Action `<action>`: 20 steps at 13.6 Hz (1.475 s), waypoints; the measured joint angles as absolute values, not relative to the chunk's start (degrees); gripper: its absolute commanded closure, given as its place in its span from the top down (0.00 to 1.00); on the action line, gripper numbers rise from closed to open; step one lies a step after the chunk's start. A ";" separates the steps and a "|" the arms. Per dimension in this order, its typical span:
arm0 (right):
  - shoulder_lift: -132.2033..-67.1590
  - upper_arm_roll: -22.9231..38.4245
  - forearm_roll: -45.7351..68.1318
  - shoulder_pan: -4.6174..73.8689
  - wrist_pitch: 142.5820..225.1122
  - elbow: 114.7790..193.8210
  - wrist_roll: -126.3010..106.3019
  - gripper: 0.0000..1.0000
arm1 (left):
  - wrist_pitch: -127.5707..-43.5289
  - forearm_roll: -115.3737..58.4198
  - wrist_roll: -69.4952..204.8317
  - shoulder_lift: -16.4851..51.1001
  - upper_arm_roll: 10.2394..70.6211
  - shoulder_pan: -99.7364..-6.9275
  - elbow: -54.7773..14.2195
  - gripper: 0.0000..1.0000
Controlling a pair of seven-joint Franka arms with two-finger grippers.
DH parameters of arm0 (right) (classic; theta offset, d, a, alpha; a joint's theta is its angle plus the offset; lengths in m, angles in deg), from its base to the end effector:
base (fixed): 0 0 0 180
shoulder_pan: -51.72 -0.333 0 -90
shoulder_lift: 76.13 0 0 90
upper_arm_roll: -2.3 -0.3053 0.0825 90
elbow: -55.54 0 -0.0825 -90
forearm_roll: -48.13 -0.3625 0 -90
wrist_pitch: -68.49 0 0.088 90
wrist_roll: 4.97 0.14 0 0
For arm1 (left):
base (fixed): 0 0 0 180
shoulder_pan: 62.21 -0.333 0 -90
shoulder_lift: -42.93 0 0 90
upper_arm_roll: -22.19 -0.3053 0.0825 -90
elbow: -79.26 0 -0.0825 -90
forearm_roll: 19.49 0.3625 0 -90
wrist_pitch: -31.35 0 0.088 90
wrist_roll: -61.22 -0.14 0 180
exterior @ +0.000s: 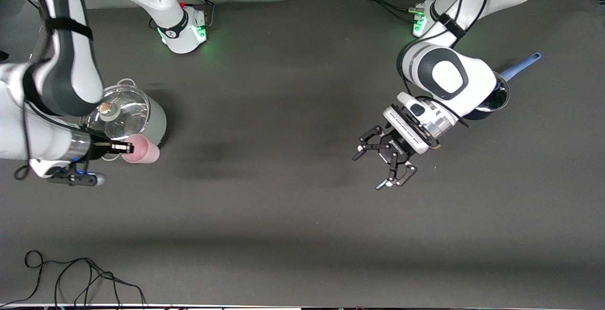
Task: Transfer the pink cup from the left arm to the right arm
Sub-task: 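Open the left gripper and pull the right gripper away with cup, then lower the cup beside the pot while the left gripper withdraws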
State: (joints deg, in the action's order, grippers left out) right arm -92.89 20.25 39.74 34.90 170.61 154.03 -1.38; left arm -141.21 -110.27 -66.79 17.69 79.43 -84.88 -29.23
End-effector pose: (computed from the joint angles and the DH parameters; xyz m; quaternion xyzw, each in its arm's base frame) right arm 0.5842 0.0167 0.3725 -0.9921 0.0624 0.1069 0.0223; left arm 0.5820 -0.2583 0.3700 0.7327 -0.4359 0.4856 0.1933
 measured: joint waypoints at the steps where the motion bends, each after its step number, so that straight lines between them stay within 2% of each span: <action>1: -92.91 20.25 39.74 34.85 174.75 157.13 -1.55 0.00 | -141.00 -105.75 -62.82 17.61 78.87 -84.99 -29.25 1.00; 4: -93.12 20.23 39.74 34.24 187.81 166.72 -1.90 0.00 | -135.29 -91.44 -44.88 18.01 75.18 -85.03 -29.44 1.00; 6: -93.91 20.07 39.65 33.98 194.22 171.30 -3.23 0.00 | -126.49 -78.68 -28.21 19.97 70.41 -85.06 -29.51 1.00; 10: -97.41 19.94 38.91 33.30 200.91 174.71 -4.09 0.00 | -107.87 -54.16 -1.55 26.39 61.98 -85.22 -29.34 1.00; 11: -98.05 19.94 37.69 33.19 201.25 174.70 -4.27 0.03 | -102.99 -48.18 0.93 28.07 59.82 -85.26 -29.36 1.00; 12: -98.41 19.94 36.58 33.11 201.33 174.70 -4.96 0.31 | -99.29 -42.52 2.38 29.52 57.71 -85.31 -29.38 1.00; 13: -98.60 19.94 35.91 33.06 201.46 174.67 -5.78 0.50 | -96.61 -37.45 3.67 30.63 55.85 -85.35 -29.40 1.00; 14: -98.67 19.94 35.64 33.06 201.51 174.64 -6.23 0.77 | -93.84 -32.74 6.17 31.57 54.19 -85.41 -29.41 1.00; 15: -98.66 19.94 35.58 33.06 201.51 174.56 -6.40 0.94 | -90.72 -28.78 10.76 32.49 53.03 -85.49 -29.41 1.00; 16: -98.60 19.94 35.54 33.06 201.51 174.43 -6.46 1.00 | -87.66 -25.44 17.41 33.33 52.36 -85.59 -29.42 1.00; 18: -97.74 19.99 35.44 33.06 200.48 173.78 -6.47 1.00 | -82.39 -20.04 33.22 34.87 51.85 -85.68 -29.45 1.00; 20: -95.13 20.11 35.40 33.06 195.67 171.75 -6.47 1.00 | -77.89 -17.50 42.74 36.18 51.80 -85.68 -29.04 1.00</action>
State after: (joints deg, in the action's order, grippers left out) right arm -95.13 20.11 35.40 33.06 195.67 171.75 -6.47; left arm -77.89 -17.50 42.74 36.18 51.80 -85.68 -29.04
